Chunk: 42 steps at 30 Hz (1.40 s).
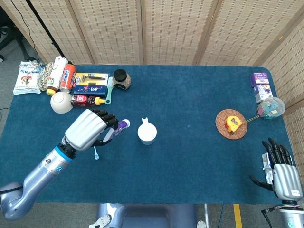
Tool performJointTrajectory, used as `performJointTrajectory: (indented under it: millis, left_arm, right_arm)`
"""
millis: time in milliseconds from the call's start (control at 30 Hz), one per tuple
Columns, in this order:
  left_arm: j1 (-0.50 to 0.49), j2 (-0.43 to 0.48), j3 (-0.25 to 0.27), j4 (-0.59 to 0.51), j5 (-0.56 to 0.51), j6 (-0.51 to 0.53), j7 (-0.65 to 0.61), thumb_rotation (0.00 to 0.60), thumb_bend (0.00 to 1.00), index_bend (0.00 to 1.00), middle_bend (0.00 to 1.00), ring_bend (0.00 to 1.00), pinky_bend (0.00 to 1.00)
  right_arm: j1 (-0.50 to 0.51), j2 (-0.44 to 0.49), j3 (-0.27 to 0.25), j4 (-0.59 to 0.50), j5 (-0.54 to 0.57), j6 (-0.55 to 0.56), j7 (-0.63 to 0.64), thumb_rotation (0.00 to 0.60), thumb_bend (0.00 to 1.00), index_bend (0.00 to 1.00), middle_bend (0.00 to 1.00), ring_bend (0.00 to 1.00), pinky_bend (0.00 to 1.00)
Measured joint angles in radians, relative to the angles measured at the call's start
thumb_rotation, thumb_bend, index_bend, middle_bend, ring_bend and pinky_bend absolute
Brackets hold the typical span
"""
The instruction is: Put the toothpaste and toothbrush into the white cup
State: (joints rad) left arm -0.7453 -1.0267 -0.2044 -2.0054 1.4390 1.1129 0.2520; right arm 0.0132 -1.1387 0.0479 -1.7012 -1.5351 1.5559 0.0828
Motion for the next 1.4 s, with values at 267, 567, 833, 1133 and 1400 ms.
performJointTrajectory:
  millis: [267,567,833,1133,1400]
  left_arm:
    - [-0.063,-0.095,-0.033,0.017,-0.165,-0.097,-0.005,0.600,0.82,0.75,0.56,0.53,0.66]
    - [-0.134,-0.233,-0.054,0.095,-0.253,-0.134,0.019,0.600,0.82,0.75,0.56,0.53,0.66]
    - [-0.160,-0.275,-0.056,0.122,-0.301,-0.140,0.057,0.600,0.82,0.75,0.56,0.53,0.66]
    - [-0.178,-0.337,-0.045,0.192,-0.345,-0.148,0.073,0.600,0.81,0.74,0.55,0.48,0.66]
    - [-0.189,-0.415,-0.028,0.282,-0.367,-0.158,0.065,0.600,0.80,0.66,0.45,0.38,0.62]
  right_arm:
    - [-0.001,0.002,0.005,0.005,0.012,-0.004,0.006,0.600,0.00,0.00,0.00,0.00,0.01]
    - [0.001,0.001,0.009,0.015,0.023,-0.015,0.015,0.600,0.00,0.00,0.00,0.00,0.01]
    - [0.001,0.001,0.012,0.021,0.031,-0.019,0.020,0.600,0.00,0.00,0.00,0.00,0.01]
    - [0.004,-0.001,0.010,0.023,0.030,-0.028,0.020,0.600,0.00,0.00,0.00,0.00,0.01]
    - [0.005,-0.003,0.010,0.024,0.034,-0.034,0.018,0.600,0.00,0.00,0.00,0.00,0.01]
